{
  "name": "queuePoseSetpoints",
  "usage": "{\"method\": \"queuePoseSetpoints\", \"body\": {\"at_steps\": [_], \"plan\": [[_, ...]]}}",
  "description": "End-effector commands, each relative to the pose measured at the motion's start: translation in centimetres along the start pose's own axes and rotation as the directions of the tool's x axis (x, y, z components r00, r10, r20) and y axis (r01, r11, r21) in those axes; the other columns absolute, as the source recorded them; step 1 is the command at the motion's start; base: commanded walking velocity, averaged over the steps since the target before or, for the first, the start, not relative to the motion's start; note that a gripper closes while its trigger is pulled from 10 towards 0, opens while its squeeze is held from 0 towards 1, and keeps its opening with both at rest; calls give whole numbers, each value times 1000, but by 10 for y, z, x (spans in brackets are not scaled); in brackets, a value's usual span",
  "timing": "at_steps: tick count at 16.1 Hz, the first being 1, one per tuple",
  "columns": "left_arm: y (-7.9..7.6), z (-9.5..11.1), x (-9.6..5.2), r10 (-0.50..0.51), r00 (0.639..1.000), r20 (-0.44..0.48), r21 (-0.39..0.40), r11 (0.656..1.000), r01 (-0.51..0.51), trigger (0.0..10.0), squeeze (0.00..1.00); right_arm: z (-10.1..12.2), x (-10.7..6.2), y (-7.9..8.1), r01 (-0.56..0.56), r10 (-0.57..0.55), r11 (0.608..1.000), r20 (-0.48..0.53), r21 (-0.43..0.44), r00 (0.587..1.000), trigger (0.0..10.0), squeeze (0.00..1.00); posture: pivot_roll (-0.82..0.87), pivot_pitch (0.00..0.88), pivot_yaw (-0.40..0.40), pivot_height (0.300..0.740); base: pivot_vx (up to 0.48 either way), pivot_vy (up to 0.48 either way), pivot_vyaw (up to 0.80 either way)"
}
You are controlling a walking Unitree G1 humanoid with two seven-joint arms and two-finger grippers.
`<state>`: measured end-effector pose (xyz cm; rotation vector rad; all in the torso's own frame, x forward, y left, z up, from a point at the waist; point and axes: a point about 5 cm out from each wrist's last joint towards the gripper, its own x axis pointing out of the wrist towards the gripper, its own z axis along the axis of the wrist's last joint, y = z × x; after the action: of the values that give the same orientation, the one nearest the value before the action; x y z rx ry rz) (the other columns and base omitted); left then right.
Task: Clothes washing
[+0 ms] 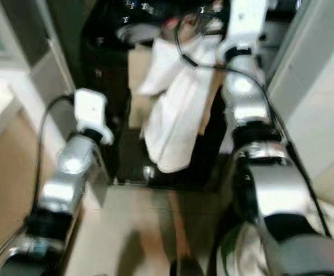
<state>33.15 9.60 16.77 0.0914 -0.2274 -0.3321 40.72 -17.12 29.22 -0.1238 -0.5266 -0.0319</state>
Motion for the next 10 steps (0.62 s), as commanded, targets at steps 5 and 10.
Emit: {"method": "queuePoseSetpoints", "body": {"at_steps": [5,10], "plan": [[-11,7,1,-95,995,28,-10,995,95,10000,0,103,50,2,-46,52,998,229,-31,972,0,0,-85,0,-4,724,480,0,0],[-26,15,1,-163,984,71,-13,986,164,10000,0,170,73,-7,-2,41,989,268,-145,962,0,0,-73,0,-30,724,480,0,0]]}}
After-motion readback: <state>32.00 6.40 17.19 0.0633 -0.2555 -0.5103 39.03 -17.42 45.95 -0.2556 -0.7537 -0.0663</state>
